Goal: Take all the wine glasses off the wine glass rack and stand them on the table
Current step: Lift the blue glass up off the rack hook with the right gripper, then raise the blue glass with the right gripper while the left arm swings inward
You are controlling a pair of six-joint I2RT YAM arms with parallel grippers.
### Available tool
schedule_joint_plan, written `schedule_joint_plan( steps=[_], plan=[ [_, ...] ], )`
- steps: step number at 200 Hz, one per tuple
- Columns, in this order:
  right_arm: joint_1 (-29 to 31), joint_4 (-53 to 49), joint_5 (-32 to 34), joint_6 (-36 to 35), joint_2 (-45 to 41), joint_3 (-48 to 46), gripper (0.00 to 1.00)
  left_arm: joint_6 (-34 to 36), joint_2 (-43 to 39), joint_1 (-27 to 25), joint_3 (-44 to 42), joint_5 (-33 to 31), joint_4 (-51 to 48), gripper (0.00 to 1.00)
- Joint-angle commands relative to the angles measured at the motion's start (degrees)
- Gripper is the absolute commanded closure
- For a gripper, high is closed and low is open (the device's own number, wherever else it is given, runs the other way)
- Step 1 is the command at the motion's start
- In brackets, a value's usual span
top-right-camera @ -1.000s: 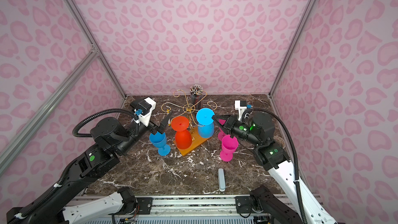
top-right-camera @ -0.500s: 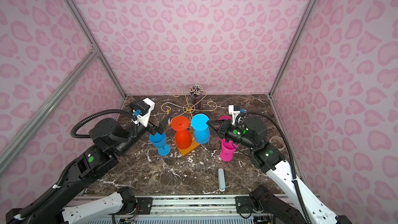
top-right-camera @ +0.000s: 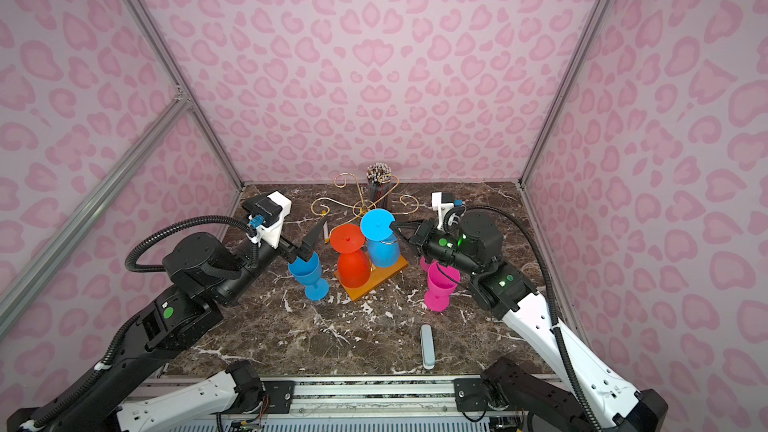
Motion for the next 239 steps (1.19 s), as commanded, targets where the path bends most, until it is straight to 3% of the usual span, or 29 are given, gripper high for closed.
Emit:
schedule_joint_plan(
  steps=[1, 90, 172, 239],
  plan=[
    [-0.3, 2.4, 1.3, -1.0, 0.4, 0.7, 1.0, 0.6, -0.6, 0.1, -0.3, -0.6, -0.1, 0.03],
    [-4.7, 0.2, 2.1, -0.8, -0.8, 0.6, 1.0, 1.1, -2.1, 0.1, -1.0, -1.4, -0.6, 0.03],
    [-9.5, -7.7, 1.9, -1.9, -8.5, -1.0, 1.0, 0.6, -1.7, 0.1, -0.4, -0.4, -0.2, 0.03],
    [-20.5, -21.0, 0.6, -6.1, -17.1, 0.4, 1.0, -5.6, -1.0, 0.1, 0.8, -1.8, 0.5, 0.03]
  ],
)
